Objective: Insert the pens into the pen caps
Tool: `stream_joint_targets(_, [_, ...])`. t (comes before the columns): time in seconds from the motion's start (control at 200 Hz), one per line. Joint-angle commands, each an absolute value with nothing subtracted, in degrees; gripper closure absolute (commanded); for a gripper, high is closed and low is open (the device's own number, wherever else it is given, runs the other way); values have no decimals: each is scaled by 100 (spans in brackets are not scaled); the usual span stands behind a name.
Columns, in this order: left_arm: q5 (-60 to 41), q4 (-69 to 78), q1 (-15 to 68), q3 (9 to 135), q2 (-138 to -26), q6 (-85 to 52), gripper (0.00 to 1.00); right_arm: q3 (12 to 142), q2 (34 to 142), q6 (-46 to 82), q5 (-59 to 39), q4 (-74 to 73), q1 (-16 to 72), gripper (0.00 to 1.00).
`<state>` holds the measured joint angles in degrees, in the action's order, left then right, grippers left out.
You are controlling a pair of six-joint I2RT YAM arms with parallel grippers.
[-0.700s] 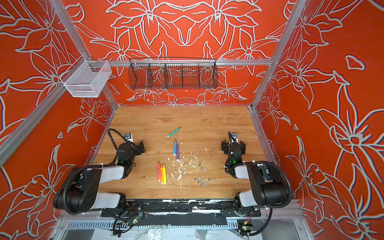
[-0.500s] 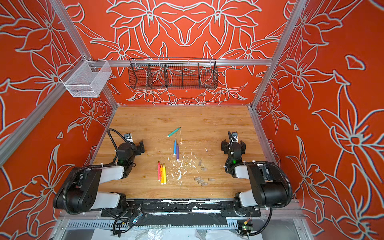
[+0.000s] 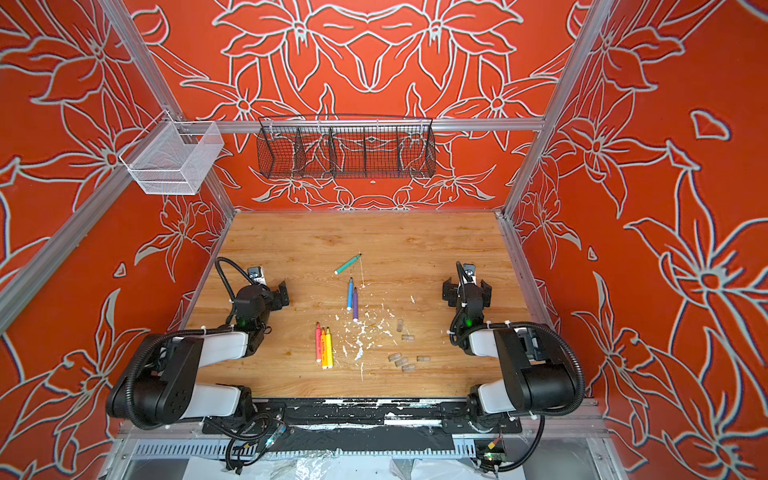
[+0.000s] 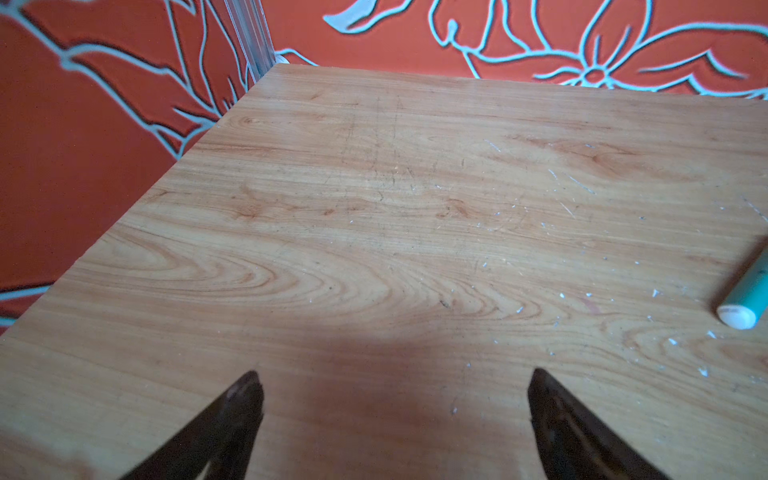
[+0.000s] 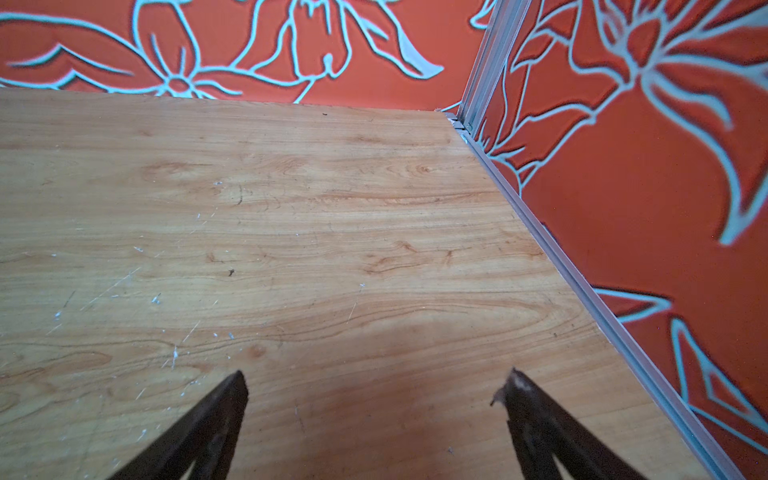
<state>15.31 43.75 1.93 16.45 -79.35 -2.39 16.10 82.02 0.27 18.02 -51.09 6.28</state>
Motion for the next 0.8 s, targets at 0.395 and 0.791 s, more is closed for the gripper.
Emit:
stream_joint_targets(0.395, [1361, 2117, 204, 2651, -6891, -209, 4, 2342, 6811, 124, 2068, -2875, 599, 3])
stream_joint_targets(0.791, [-345, -2397, 225, 4726, -3795, -4373, 4, 4716, 4808, 2718, 483, 1534, 567, 3])
